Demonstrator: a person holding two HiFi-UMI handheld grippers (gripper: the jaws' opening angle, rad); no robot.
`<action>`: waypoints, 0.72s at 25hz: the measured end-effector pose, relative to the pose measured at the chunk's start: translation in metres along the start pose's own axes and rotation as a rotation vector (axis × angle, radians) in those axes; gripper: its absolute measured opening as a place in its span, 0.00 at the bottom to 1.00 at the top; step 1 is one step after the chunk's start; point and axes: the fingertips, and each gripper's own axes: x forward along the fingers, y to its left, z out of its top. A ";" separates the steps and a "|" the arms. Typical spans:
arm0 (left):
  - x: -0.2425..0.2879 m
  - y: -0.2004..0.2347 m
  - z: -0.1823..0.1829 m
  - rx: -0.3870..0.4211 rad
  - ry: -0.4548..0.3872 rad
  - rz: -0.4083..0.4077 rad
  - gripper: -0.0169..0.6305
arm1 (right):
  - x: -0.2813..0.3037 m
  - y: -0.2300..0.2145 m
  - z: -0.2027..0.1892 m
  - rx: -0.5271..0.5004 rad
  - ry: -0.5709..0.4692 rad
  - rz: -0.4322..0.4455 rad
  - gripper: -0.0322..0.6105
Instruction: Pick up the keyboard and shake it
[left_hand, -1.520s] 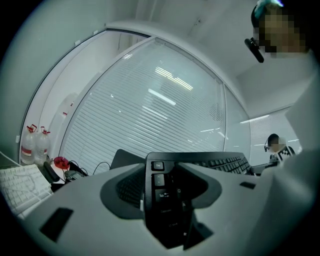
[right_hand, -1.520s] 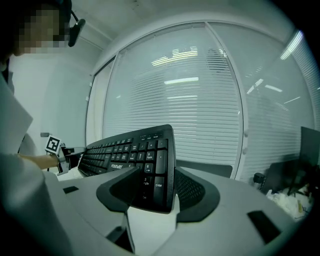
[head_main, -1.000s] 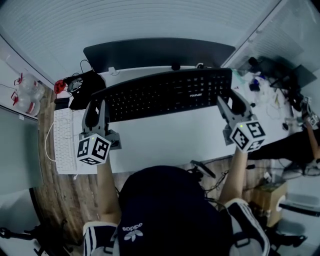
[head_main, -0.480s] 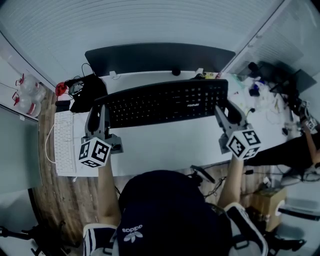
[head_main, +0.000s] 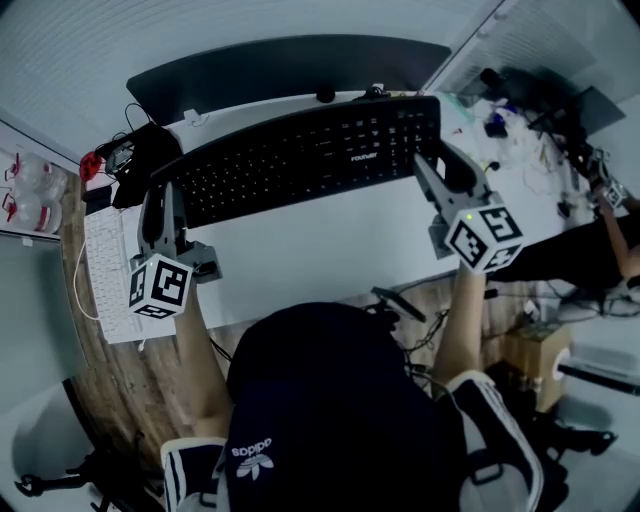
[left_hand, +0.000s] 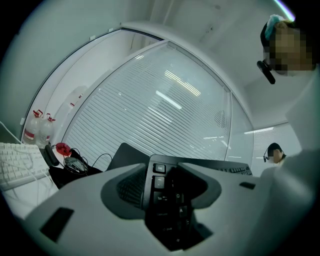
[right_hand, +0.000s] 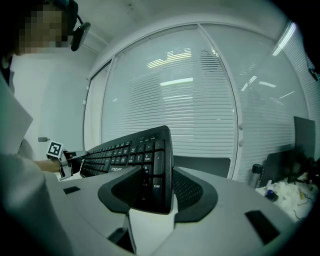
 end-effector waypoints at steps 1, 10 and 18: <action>0.000 0.000 0.000 0.000 0.001 0.000 0.33 | 0.000 0.000 0.000 0.001 0.000 -0.001 0.34; -0.001 -0.002 0.003 0.006 0.011 0.000 0.33 | -0.003 0.001 -0.001 0.012 -0.006 -0.007 0.34; -0.001 -0.005 0.009 0.019 0.010 0.005 0.33 | -0.003 -0.001 -0.003 0.026 -0.006 -0.006 0.34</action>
